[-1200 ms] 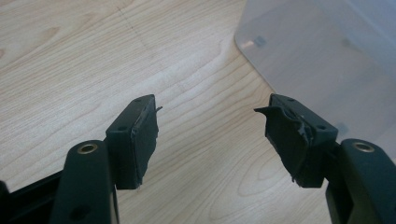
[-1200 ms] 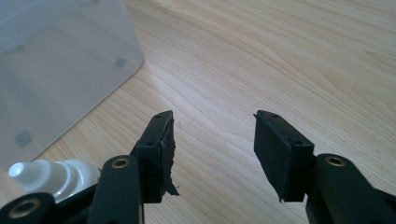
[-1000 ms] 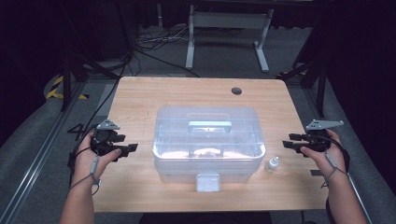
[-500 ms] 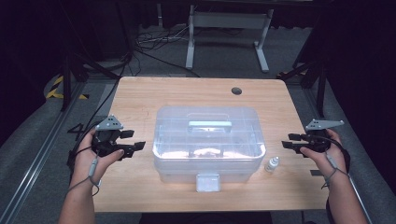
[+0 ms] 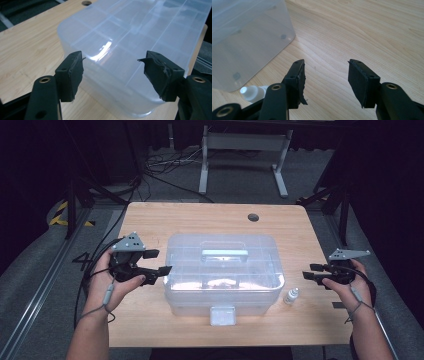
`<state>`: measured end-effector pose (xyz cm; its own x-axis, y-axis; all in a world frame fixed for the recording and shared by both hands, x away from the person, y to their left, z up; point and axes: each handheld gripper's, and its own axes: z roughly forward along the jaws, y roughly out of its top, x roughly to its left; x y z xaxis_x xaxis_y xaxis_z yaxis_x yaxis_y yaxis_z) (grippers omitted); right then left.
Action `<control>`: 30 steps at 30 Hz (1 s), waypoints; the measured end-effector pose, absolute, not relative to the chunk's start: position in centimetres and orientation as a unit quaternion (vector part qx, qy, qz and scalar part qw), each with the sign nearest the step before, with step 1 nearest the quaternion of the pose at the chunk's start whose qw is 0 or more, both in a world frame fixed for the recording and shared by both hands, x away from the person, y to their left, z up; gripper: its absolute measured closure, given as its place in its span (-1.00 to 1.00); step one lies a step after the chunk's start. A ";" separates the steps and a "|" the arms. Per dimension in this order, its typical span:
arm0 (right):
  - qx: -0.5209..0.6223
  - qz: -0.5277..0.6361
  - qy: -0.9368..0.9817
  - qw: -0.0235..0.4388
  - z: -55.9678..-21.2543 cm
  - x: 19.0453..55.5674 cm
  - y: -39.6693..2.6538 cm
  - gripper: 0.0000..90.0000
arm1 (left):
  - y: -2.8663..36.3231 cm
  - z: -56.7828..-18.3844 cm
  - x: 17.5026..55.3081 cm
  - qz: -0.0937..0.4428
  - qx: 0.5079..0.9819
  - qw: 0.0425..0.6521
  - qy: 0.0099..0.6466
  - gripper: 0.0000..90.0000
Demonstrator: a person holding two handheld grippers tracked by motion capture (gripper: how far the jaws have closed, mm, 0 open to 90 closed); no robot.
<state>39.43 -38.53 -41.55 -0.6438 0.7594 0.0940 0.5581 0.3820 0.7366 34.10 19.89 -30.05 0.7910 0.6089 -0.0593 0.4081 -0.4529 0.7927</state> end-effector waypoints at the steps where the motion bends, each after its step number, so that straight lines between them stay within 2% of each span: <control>1: 0.405 0.384 0.819 0.131 -41.6 39.4 -38.6 0.06 | 19.6 -29.8 34.1 0.117 0.844 0.431 0.296 -0.35; 4: 0.411 0.386 0.815 0.133 -41.6 39.3 -38.9 0.04 | 18.7 -29.2 34.4 0.114 0.845 0.441 0.281 -0.40; 11: 0.418 0.383 0.813 0.133 -41.9 39.0 -39.1 0.04 | 16.5 -28.1 35.2 0.112 0.848 0.448 0.261 -0.39; 17: 0.421 0.382 0.812 0.134 -42.0 38.9 -39.3 0.04 | 14.5 -28.1 35.6 0.144 0.846 0.458 0.233 -0.41; 21: 0.422 0.383 0.811 0.135 -42.0 38.9 -39.3 0.03 | 13.5 -28.4 36.2 0.130 0.847 0.463 0.228 -0.38; 25: 0.422 0.382 0.811 0.135 -42.1 39.0 -39.2 0.02 | 12.3 -28.9 36.6 0.122 0.844 0.466 0.235 -0.38; 30: 0.420 0.381 0.813 0.133 -42.3 39.0 -39.0 0.02 | 11.0 -29.7 37.3 0.105 0.839 0.465 0.263 -0.25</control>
<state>39.03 -39.05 -42.28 -0.6118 0.7842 0.1041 0.5818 0.3568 0.7309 37.30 10.97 -29.66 0.8397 0.5388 -0.0674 0.3431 -0.4303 0.8350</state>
